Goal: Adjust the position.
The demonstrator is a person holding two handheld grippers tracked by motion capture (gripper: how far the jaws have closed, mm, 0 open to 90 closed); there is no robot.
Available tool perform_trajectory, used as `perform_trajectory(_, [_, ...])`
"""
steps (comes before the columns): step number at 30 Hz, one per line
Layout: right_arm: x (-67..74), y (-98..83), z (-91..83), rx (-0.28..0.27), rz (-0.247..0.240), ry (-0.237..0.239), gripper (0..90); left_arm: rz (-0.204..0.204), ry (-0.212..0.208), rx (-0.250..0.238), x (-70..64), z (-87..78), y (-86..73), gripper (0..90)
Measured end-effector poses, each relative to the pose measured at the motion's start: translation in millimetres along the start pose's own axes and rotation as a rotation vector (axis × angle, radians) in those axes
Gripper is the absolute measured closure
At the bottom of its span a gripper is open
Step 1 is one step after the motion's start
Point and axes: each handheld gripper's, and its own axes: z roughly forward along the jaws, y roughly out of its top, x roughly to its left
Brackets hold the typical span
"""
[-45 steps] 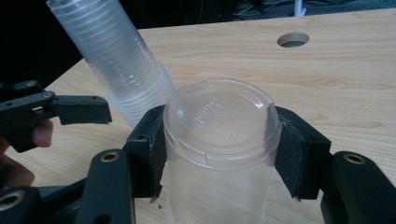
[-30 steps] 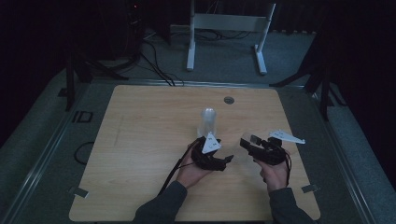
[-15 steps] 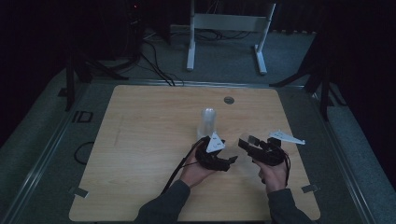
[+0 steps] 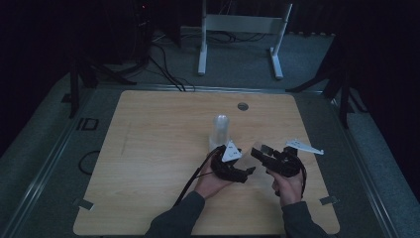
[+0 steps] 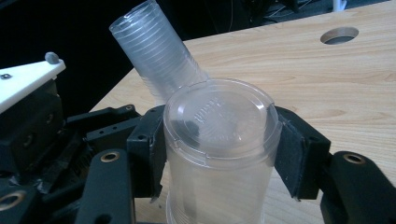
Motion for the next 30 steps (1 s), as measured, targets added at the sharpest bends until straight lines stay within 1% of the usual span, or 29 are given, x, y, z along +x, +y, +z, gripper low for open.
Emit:
perform_trajectory(2, [0.2, 0.1, -0.1, 0.0, 0.003, 0.004, 41.2, -0.001, -0.005, 0.002, -0.2, 1.9, -0.3, 20.2])
perform_trajectory(5, [0.0, -0.1, -0.3, -0.003, 0.012, 0.012, 41.2, 0.0, 0.0, 0.003, -1.0, 4.5, -0.9, 20.2])
perform_trajectory(8, [-0.9, -0.6, 0.0, -0.006, 0.033, 0.029, 41.2, 0.001, 0.001, 0.003, -1.4, 6.9, -1.5, 20.2])
perform_trajectory(11, [-2.1, -1.1, 0.5, -0.009, 0.06, 0.056, 41.2, -0.001, 0.002, -0.003, -1.9, 9.1, -2.2, 20.2])
perform_trajectory(17, [-1.7, -0.8, 0.5, -0.013, 0.072, 0.078, 41.3, -0.003, 0.001, -0.014, -2.4, 11.0, -2.2, 20.2])
perform_trajectory(21, [-2.6, -0.6, -0.1, -0.019, 0.09, 0.104, 41.3, -0.012, 0.001, -0.015, -1.9, 12.4, -2.9, 20.2])
perform_trajectory(30, [-4.9, -1.5, -1.3, -0.033, 0.114, 0.129, 41.3, -0.017, 0.003, -0.02, -3.1, 13.9, -4.0, 22.5])
